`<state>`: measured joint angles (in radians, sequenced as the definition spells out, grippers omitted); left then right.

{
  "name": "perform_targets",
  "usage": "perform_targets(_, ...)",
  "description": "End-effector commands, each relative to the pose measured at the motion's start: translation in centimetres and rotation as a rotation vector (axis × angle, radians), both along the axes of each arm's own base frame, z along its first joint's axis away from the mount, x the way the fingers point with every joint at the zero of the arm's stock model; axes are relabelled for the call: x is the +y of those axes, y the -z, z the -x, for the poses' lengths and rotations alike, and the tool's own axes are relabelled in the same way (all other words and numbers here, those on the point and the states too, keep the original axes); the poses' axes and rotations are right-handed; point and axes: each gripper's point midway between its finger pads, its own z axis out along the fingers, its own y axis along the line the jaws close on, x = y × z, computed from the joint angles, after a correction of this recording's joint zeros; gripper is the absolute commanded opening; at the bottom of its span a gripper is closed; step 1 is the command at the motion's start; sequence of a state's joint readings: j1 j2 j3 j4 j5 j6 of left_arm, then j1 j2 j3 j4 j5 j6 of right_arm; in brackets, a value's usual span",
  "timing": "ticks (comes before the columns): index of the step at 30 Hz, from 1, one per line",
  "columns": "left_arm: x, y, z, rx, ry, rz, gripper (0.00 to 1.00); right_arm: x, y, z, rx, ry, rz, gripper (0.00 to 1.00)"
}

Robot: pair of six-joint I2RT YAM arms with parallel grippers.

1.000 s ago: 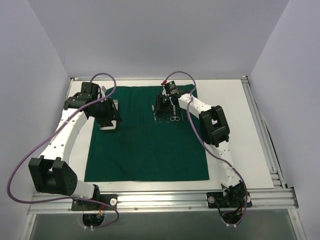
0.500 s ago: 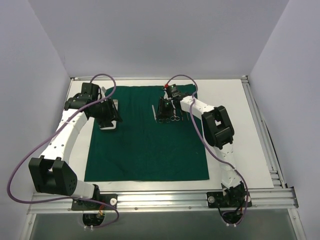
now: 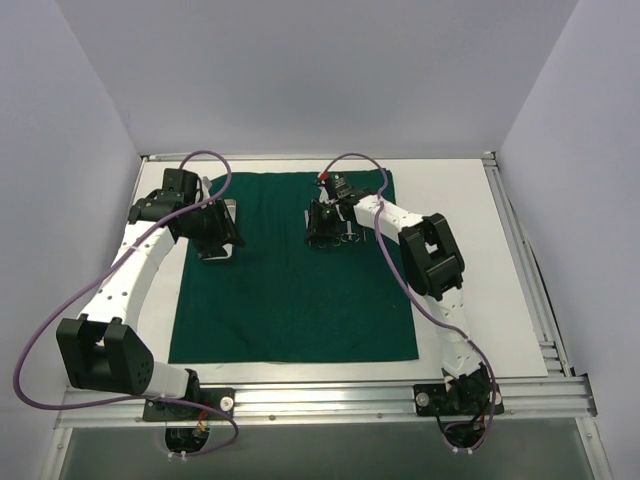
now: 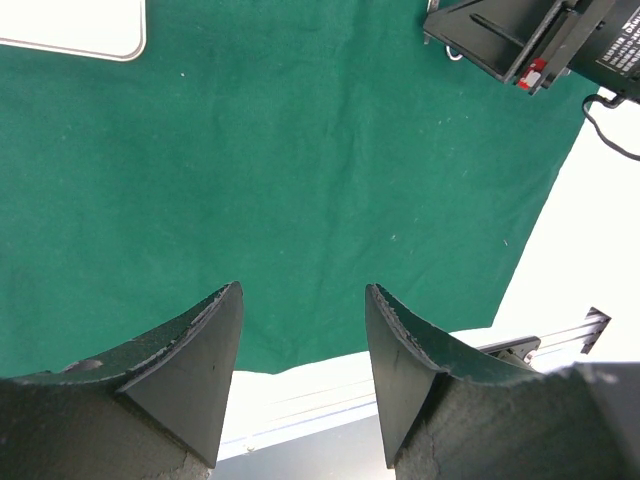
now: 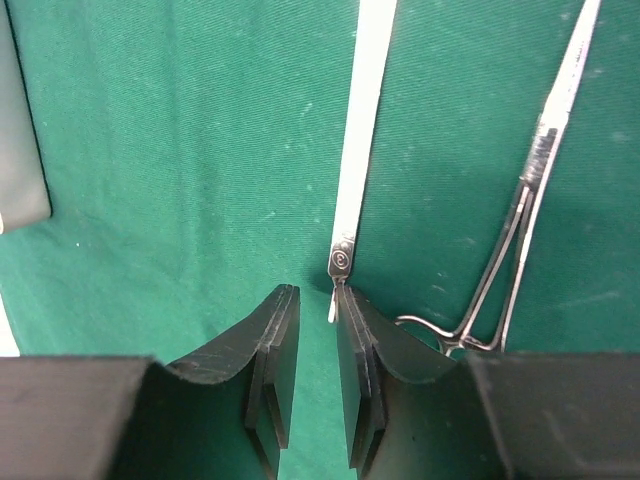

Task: Open and lay out the surgical kit
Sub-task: Place the medical item in the surgical kit, then reset both arms

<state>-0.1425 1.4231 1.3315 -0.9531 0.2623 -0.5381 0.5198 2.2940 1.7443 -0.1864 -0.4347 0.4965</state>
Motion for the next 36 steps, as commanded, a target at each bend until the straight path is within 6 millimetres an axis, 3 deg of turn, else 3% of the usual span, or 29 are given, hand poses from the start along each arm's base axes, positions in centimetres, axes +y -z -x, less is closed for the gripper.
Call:
perform_targets(1, -0.2, -1.7, -0.3, -0.07, 0.013, 0.015, 0.61, 1.2, -0.9, 0.2, 0.003, -0.021, -0.019, 0.22)
perform_targets(9, -0.2, -1.5, -0.5, -0.064, 0.02, 0.013, 0.61, 1.0, -1.7, 0.0, -0.011, -0.011, -0.017, 0.22)
perform_targets(17, -0.1, -1.2, -0.5, -0.065, 0.034, 0.002, 0.62, 0.3, -6.0, -0.7, -0.092, -0.024, 0.017, 0.27)
perform_targets(22, -0.1, -1.3, -0.8, -0.082, 0.054, -0.008, 0.65, -0.6, -9.0, 0.0, -0.141, -0.039, 0.027, 0.44)
perform_targets(25, 0.0, -1.4, -1.1, -0.098, 0.055, -0.011, 0.66, -1.6, -10.5, 0.8, -0.177, -0.038, 0.032, 0.62)
perform_targets(27, -0.3, -1.4, -1.5, -0.111, 0.064, 0.005, 0.66, -2.2, -11.1, 1.0, -0.193, -0.03, 0.042, 0.99)
perform_targets(30, -1.1, -1.6, -1.8, -0.128, 0.093, 0.049, 0.66, -3.3, -12.1, 1.8, -0.215, -0.014, 0.038, 1.0)
perform_targets(31, -1.3, -1.6, -1.8, -0.135, 0.1, 0.061, 0.66, -3.5, -13.7, 1.9, -0.252, 0.001, 0.019, 1.0)
perform_targets(32, -1.6, -1.7, -2.0, -0.15, 0.108, 0.074, 0.7, -4.1, -12.8, 2.6, -0.235, 0.01, 0.032, 1.0)
perform_targets(33, -2.0, -1.9, -1.8, -0.159, 0.123, 0.102, 0.83, -4.4, -13.1, 2.9, -0.24, 0.027, 0.026, 1.0)
perform_targets(34, -2.3, -2.0, -1.8, -0.166, 0.128, 0.116, 0.84, -4.5, -14.7, 3.0, -0.282, 0.037, -0.001, 1.0)
perform_targets(35, -2.4, -1.7, -1.9, -0.175, 0.129, 0.129, 0.84, -5.1, -13.6, 3.9, -0.265, 0.043, 0.006, 1.0)
perform_targets(36, -2.8, -2.1, -1.7, -0.189, 0.136, 0.159, 0.84, -5.3, -13.9, 4.3, -0.283, 0.049, -0.006, 1.0)
